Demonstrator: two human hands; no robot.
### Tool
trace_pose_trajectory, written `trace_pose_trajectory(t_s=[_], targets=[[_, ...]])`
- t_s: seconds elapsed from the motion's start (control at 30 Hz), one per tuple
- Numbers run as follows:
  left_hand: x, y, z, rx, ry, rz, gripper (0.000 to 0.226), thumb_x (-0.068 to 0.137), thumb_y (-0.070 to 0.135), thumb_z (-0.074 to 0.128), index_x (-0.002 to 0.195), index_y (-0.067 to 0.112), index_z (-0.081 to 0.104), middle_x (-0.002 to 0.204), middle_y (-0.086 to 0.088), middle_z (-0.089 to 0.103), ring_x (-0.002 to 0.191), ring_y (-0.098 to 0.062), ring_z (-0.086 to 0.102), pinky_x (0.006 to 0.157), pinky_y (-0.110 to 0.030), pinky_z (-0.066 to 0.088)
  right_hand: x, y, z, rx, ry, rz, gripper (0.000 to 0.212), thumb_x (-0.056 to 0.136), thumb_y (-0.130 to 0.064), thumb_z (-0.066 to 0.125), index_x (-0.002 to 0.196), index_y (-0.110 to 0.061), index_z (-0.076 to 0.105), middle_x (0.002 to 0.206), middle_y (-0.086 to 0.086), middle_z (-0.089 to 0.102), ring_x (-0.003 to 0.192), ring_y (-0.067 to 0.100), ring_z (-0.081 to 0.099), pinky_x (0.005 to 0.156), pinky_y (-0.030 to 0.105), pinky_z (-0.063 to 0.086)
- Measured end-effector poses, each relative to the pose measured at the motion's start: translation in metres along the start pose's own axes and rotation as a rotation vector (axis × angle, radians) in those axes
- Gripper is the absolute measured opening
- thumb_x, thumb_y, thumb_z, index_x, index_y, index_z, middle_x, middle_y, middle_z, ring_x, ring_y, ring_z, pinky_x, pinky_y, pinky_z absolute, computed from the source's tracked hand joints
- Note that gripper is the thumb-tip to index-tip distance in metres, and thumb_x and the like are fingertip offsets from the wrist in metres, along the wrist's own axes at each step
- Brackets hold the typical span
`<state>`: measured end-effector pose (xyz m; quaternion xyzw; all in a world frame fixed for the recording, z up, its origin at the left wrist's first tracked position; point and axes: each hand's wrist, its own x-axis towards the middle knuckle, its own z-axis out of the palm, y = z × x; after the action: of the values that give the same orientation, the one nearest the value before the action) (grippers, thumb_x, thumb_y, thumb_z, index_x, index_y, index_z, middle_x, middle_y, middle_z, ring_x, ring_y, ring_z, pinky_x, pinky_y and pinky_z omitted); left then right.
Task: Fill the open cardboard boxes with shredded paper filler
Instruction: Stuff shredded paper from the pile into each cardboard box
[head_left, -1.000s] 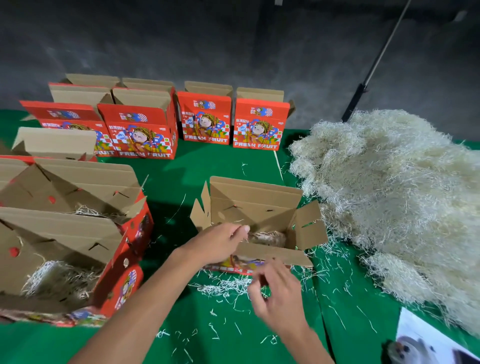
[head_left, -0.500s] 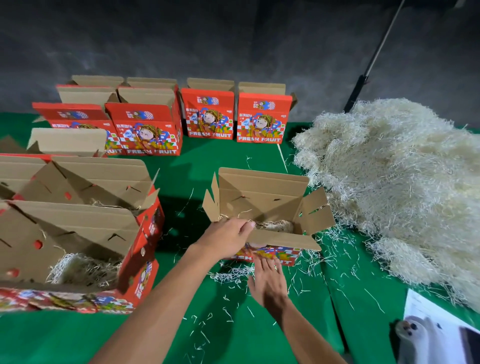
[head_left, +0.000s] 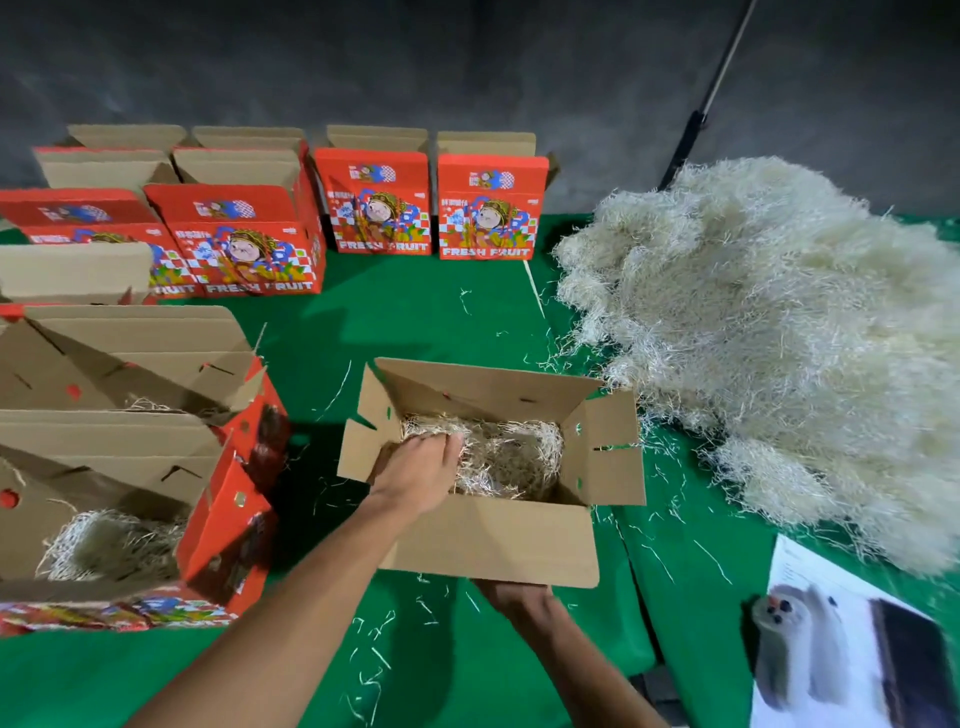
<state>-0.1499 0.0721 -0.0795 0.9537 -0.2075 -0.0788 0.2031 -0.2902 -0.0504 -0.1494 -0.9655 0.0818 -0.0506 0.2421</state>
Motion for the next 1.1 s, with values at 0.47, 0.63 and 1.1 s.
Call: trace_pose_trajectory(t_s=[0.47,0.63,1.1], targets=[[0.075,0.045,-0.058,0.077,-0.506,-0.215,0.032,0.1,0.033,0.052,0.115,0.009,0.066,0.11,-0.011,0.064,0.099,-0.022,0.06,0.086,-0.033,0.045,0.096,-0.038,-0.139,-0.052,0.615,-0.328,0.046,0.1,-0.037,0.054,0.056,-0.022,0.057,0.044,-0.014,0.049,0.035,0.003,0.043,0.033,0.02,0.035],[0.085,0.036,-0.041,0.273,-0.528,-0.243,0.035,0.097,0.008,0.053,0.132,0.01,0.055,0.12,-0.011,0.061,0.112,-0.027,0.061,0.092,-0.035,0.051,0.151,-0.019,-0.151,-0.234,-0.219,0.014,0.021,0.092,-0.033,0.055,0.101,-0.02,0.068,0.097,0.005,0.071,0.092,0.027,0.068,0.08,0.036,0.055],[0.13,-0.019,0.032,0.385,-0.763,-0.333,0.076,0.095,-0.005,0.045,0.159,0.018,0.009,0.158,-0.018,0.026,0.135,-0.031,0.042,0.107,-0.041,0.041,0.226,0.027,-0.073,-0.447,-0.939,0.372,0.046,0.104,-0.02,0.045,0.145,0.002,0.041,0.151,0.019,0.042,0.14,0.033,0.04,0.111,0.034,0.03]])
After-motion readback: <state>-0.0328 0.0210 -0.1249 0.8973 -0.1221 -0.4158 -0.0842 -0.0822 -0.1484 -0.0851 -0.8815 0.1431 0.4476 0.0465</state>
